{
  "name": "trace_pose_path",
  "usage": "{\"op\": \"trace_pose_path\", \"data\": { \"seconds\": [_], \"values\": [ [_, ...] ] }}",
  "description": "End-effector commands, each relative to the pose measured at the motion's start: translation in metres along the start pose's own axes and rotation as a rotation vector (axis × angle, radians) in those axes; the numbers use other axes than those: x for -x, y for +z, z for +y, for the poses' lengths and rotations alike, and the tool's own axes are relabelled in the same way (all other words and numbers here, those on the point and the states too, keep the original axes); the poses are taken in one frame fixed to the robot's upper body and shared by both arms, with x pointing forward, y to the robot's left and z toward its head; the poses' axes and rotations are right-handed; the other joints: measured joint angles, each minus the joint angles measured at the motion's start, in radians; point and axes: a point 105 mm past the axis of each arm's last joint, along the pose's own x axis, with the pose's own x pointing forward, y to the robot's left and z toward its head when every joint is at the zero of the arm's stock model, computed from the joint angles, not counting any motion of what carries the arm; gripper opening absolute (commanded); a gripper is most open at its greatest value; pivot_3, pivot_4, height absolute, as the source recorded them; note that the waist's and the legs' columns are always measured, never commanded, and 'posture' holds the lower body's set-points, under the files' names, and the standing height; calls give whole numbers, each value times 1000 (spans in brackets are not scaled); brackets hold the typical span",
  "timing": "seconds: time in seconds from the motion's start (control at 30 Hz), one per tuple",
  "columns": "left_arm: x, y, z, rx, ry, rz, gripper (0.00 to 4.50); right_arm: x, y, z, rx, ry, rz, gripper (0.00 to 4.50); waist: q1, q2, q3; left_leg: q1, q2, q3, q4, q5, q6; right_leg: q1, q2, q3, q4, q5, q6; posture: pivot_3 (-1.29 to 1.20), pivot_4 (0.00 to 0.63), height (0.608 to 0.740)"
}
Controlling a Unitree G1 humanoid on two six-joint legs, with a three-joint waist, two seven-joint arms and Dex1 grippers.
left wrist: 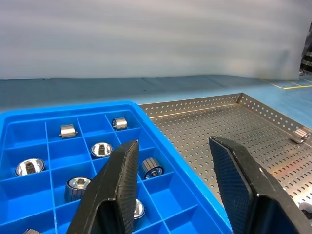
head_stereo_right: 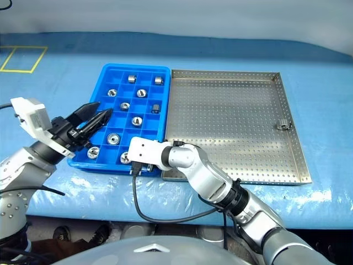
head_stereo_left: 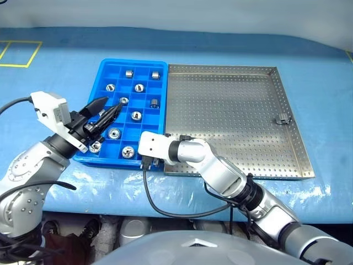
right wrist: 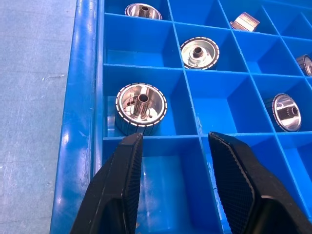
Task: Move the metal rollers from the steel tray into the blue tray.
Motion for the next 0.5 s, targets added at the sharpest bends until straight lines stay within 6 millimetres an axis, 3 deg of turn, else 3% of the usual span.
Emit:
{"op": "trace_pose_path", "data": {
  "seconds": [0.03,0.5],
  "values": [
    [1,9,-3,-29,-7,-27,2493,-7,-19,40,-43,172,73,2256,0,0,0,0,0,0,0,0,0,0,0,0,0,0,0,108,150,740],
    [0,7,-1,-22,-7,-22,2493,-6,-19,45,-53,184,83,2256,-1,0,-1,0,0,0,1,0,0,1,0,0,0,0,0,100,150,740]
  ]
}}
